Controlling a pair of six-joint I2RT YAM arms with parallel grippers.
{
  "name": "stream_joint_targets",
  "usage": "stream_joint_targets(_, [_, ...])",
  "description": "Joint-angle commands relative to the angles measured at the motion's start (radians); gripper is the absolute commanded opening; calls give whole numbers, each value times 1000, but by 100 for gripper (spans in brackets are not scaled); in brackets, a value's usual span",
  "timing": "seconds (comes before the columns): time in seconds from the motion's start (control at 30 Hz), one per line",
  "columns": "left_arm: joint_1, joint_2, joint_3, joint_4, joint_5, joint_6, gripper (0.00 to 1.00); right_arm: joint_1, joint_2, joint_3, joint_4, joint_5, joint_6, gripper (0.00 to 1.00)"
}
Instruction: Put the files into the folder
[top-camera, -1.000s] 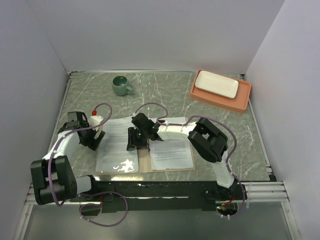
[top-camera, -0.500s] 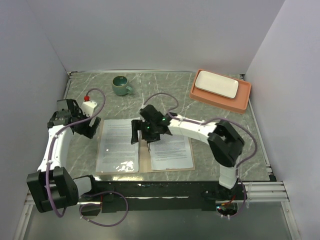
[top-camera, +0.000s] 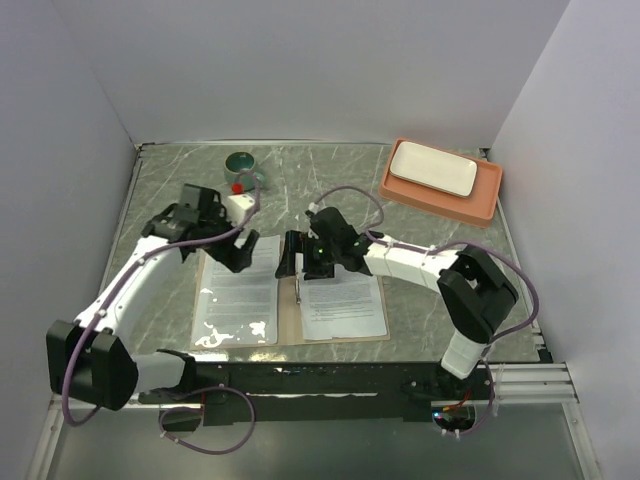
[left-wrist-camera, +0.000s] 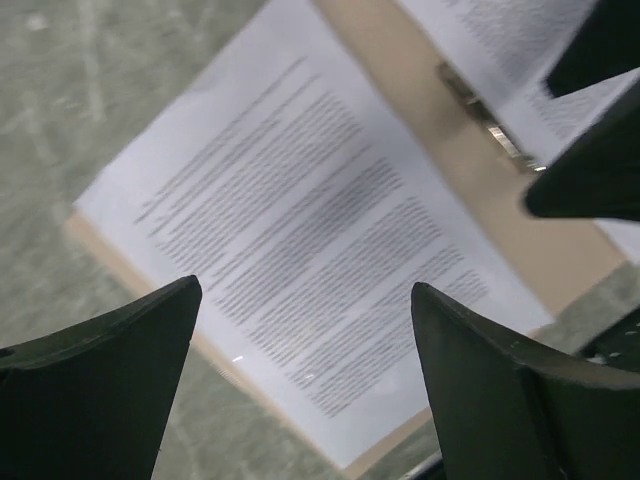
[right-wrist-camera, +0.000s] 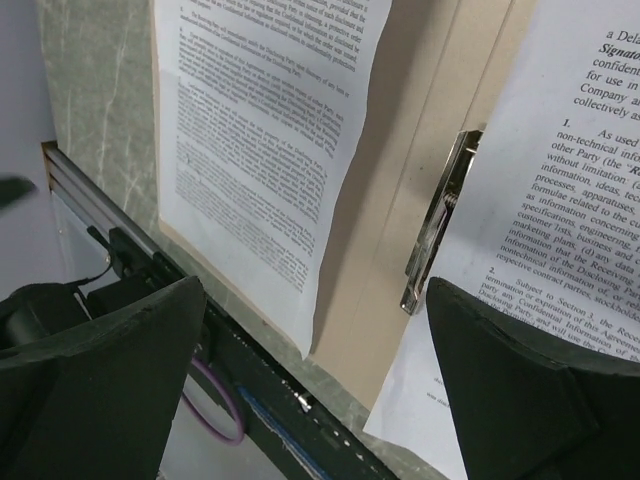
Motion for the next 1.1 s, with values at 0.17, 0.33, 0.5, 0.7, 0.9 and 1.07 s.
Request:
stream_joint_targets(0.17, [-170,132,47,144,32,-229,93,-53,3,-156,152,67,61,99])
stream_joint_targets(0.33, [-247,197,70,201,25,-284,92,-73,-63,-276,176,147,95,98])
stream_joint_targets(0.5, [-304,306,105,206,-13,-284,92,-106,-131,-344,160,176,90,98])
stream_joint_targets(0.7, [-342,390,120,222,-95,-250,91,-146,-201,-379,100,207,61,98])
stream_joint_targets(0.9, [-353,422,84,255,-161,-246,90,-162,-310,-379,0,294,6,97])
stream_joint_targets(1.07, [-385,451,68,279,-205,-235,90,-160,-368,-324,-168,434,-17,94])
